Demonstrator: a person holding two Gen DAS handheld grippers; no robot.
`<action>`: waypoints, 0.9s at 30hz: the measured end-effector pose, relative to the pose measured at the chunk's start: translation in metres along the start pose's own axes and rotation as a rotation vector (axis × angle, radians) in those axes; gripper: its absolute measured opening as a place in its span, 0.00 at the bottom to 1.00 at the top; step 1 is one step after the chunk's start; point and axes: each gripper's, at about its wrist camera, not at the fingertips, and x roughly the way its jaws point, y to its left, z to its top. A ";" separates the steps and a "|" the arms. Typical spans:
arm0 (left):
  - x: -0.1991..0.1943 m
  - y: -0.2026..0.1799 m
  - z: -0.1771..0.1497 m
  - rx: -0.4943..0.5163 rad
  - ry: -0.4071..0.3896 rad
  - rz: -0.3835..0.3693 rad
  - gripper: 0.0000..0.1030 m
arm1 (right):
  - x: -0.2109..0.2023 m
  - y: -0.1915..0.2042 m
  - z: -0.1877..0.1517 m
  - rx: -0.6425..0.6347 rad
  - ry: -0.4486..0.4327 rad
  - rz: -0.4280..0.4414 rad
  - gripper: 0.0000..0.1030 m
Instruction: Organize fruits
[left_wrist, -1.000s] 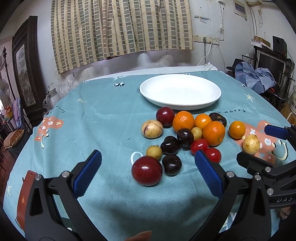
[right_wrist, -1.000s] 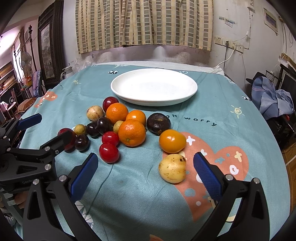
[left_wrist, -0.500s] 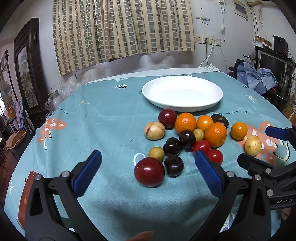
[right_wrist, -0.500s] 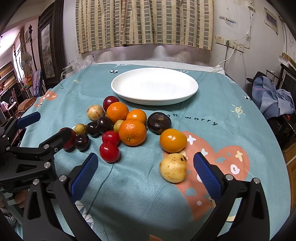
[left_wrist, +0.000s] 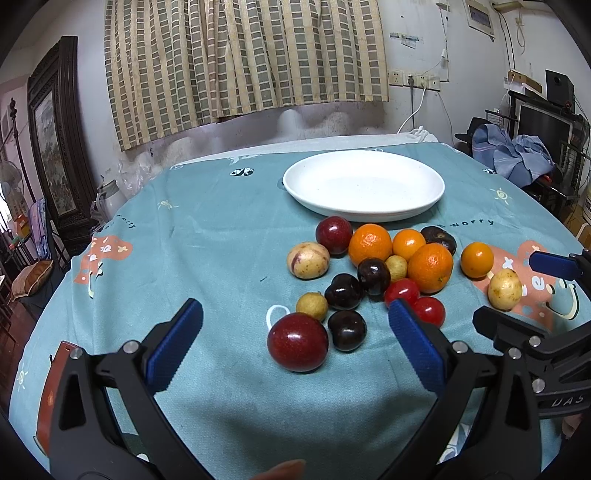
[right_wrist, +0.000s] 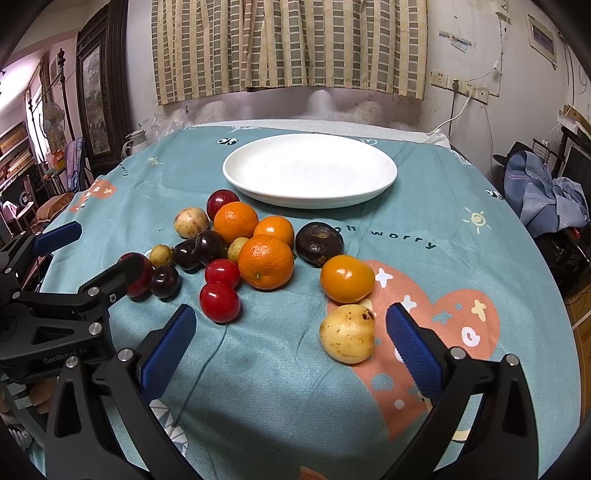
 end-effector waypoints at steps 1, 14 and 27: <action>0.000 0.000 0.000 0.000 0.000 0.000 0.98 | 0.000 0.000 0.000 0.000 0.000 0.000 0.99; 0.006 -0.001 -0.001 0.006 0.045 -0.028 0.98 | 0.005 -0.002 -0.002 0.006 0.016 0.014 0.99; 0.060 0.025 -0.017 -0.116 0.328 -0.141 0.98 | 0.007 -0.032 -0.012 0.095 0.083 -0.014 0.99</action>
